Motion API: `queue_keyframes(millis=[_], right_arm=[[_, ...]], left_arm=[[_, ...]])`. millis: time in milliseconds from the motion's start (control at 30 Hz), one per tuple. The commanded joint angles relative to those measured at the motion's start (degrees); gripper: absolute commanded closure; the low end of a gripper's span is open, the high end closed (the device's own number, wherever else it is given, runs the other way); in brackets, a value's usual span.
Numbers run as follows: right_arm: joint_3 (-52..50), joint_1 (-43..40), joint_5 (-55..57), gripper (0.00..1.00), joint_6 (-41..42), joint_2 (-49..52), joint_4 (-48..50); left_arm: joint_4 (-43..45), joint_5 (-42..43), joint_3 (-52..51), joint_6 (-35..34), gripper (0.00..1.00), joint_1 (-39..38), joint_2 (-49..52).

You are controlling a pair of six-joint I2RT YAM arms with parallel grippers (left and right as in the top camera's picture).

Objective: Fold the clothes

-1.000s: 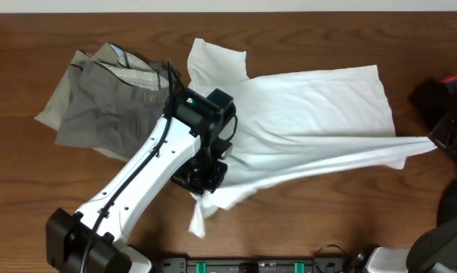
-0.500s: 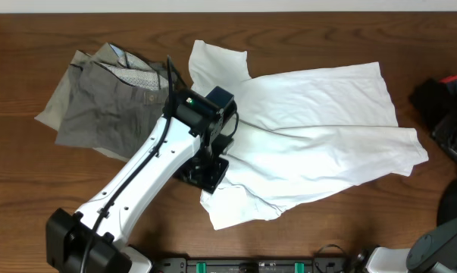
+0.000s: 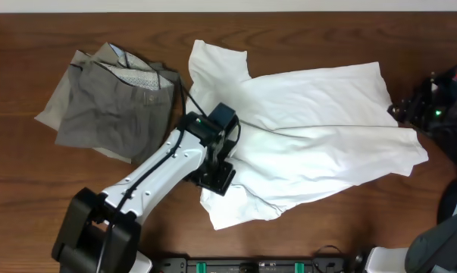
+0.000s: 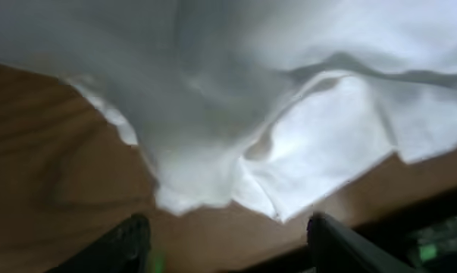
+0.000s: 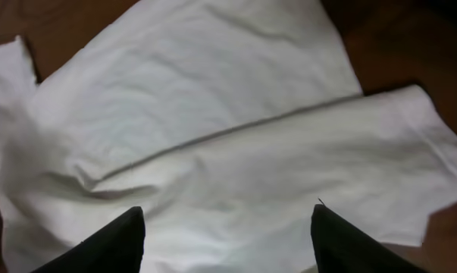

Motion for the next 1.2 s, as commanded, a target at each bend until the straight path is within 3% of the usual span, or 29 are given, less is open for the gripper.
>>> queue_keyframes(millis=[0,100,133,467,500,533,567,600,700,767,867,1100,1167], right_arm=[[0.59,1.29,-0.61,0.31,-1.73,0.17,0.39],[0.59,1.38,-0.61,0.31,-1.73,0.17,0.44],[0.59,1.36,-0.59,0.31,-1.73,0.17,0.42],[0.57,1.38,-0.61,0.32,-1.73,0.17,0.26],[0.57,1.38,-0.61,0.32,-1.73,0.17,0.26],[0.57,1.38,-0.61,0.32,-1.73,0.20,0.28],[0.57,1.38,-0.61,0.31,-1.73,0.17,0.26],[0.57,1.38,-0.61,0.31,-1.73,0.20,0.26],[0.50,1.38,-0.63,0.31,-1.40,0.33,0.33],[0.17,1.44,-0.61,0.33,-0.81,0.70,0.59],[-0.04,2.38,-0.63,0.35,-0.11,2.27,1.11],[-0.07,8.44,-0.63,0.39,0.02,9.44,4.22],[-0.07,10.01,-0.63,0.46,1.29,11.96,6.43]], left_arm=[[3.08,-0.72,-4.13,-1.97,0.39,0.39,0.39],[5.29,-0.76,-6.91,-2.01,0.92,0.72,0.42],[5.14,-0.79,-7.34,-2.05,0.94,1.03,0.42],[-6.75,-3.10,-7.69,-11.87,0.94,7.69,0.39],[-6.93,-3.08,-7.69,-12.22,0.83,8.48,0.39],[-7.15,-3.08,-7.69,-12.31,0.56,9.40,0.39],[-7.39,-3.08,-7.67,-12.28,0.42,10.05,0.39],[-7.78,-3.10,-7.63,-12.26,0.36,10.75,0.37],[-8.44,-4.26,-7.23,-12.22,0.39,13.27,0.37],[-8.13,-4.68,-6.23,-11.98,0.51,15.45,0.26],[-4.55,-4.61,-4.15,-11.13,0.60,17.88,-0.04],[13.14,-2.78,-3.28,-3.56,0.61,18.53,0.07],[18.49,-2.47,-3.28,-1.18,0.61,18.56,0.07]])
